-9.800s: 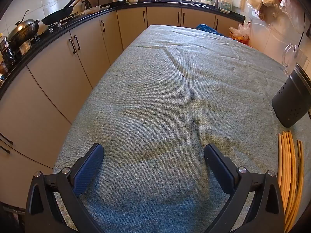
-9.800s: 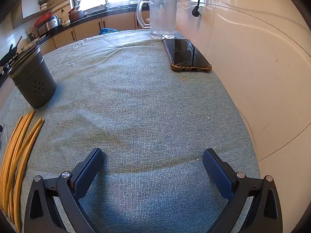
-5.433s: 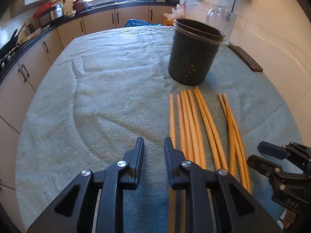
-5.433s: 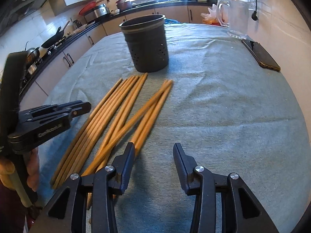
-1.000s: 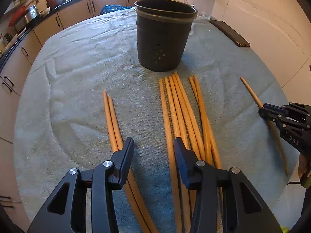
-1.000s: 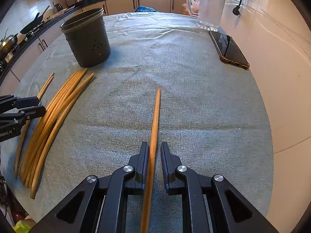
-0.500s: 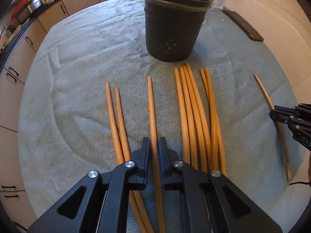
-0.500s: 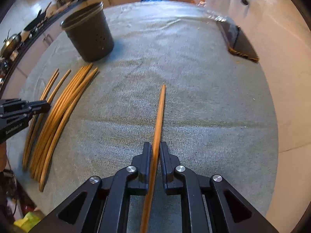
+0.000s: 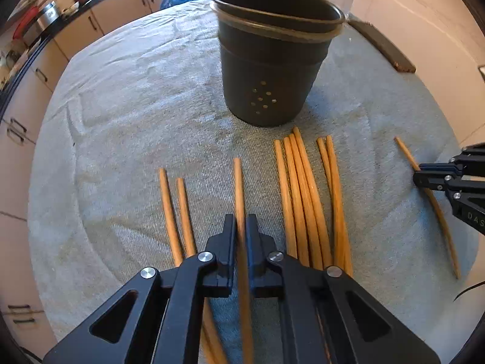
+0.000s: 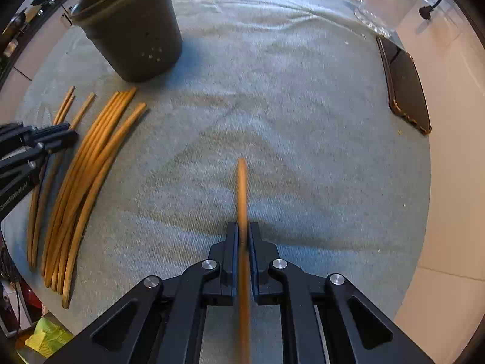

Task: Organize utensils
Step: 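Lift both held chopsticks upright and carry them above the black holder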

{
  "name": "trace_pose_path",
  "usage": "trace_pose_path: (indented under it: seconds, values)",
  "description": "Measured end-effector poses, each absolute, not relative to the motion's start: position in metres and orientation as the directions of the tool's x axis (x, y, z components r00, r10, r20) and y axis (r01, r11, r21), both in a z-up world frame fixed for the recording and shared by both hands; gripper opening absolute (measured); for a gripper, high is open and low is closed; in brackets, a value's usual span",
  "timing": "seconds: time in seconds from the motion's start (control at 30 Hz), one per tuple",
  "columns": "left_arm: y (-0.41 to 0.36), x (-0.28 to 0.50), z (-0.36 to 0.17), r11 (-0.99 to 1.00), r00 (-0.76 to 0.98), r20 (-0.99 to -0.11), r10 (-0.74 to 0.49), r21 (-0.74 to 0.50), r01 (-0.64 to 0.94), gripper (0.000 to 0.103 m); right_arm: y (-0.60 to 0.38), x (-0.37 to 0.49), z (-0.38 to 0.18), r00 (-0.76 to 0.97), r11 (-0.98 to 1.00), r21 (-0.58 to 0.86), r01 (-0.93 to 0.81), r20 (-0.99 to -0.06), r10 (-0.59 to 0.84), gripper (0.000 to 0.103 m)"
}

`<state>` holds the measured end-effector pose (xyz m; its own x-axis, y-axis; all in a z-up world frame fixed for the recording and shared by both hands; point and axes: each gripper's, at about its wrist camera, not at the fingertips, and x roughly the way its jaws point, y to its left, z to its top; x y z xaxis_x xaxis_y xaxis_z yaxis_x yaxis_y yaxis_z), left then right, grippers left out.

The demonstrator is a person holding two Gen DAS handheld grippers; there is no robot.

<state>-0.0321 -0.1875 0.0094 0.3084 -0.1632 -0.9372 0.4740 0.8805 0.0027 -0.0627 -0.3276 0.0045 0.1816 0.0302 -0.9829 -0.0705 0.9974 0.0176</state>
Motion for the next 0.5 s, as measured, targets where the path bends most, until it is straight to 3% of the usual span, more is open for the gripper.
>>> trace_pose_path:
  seconds: [0.23, 0.5]
  values:
    - [-0.146, -0.064, 0.063, 0.897, 0.445, -0.863, -0.237, -0.019, 0.441, 0.006, -0.332, -0.098, 0.046, 0.410, 0.992, 0.124, -0.027, -0.904, 0.124, 0.007]
    - [-0.127, -0.119, 0.127, 0.911, 0.604, -0.740, -0.296, -0.027, 0.413, 0.006, -0.317, -0.149, 0.110, 0.647, 0.993, 0.110, -0.032, -0.755, 0.104, 0.007]
